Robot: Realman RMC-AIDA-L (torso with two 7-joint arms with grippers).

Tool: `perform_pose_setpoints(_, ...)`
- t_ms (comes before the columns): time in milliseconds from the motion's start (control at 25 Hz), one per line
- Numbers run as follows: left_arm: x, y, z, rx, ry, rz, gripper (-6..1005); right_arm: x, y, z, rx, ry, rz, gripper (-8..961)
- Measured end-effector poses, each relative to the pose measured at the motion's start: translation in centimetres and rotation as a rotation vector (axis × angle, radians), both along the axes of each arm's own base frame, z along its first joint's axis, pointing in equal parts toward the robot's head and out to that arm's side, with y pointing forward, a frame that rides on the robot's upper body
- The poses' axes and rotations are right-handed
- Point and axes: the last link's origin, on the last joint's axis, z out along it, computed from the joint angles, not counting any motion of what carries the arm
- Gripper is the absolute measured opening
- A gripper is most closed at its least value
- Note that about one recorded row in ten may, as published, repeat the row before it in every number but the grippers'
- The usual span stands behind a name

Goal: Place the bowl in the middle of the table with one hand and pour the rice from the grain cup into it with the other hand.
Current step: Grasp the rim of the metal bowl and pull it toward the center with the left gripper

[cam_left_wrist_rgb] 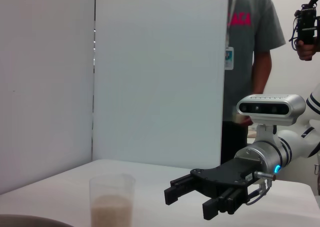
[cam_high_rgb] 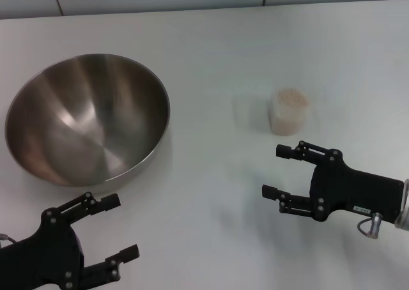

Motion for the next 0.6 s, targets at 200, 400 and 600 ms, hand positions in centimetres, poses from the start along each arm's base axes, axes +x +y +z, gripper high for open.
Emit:
perform_pose_setpoints(200,-0.02,-0.07,-0.03,-0.001,-0.001,0.003,784,-0.01,-0.02,-0.02,-0.002,0.000,0.002,783)
perform_pose_setpoints(400,-0.08,-0.16,-0.04,-0.001,-0.001,0.006,784,-0.01,-0.04,-0.03,-0.003,-0.001,0.002,783)
perform_pose_setpoints(600,-0.11,-0.20,-0.04,0.000,0.000,0.008,784,-0.02,-0.05,-0.04,-0.005,-0.001,0.003,783)
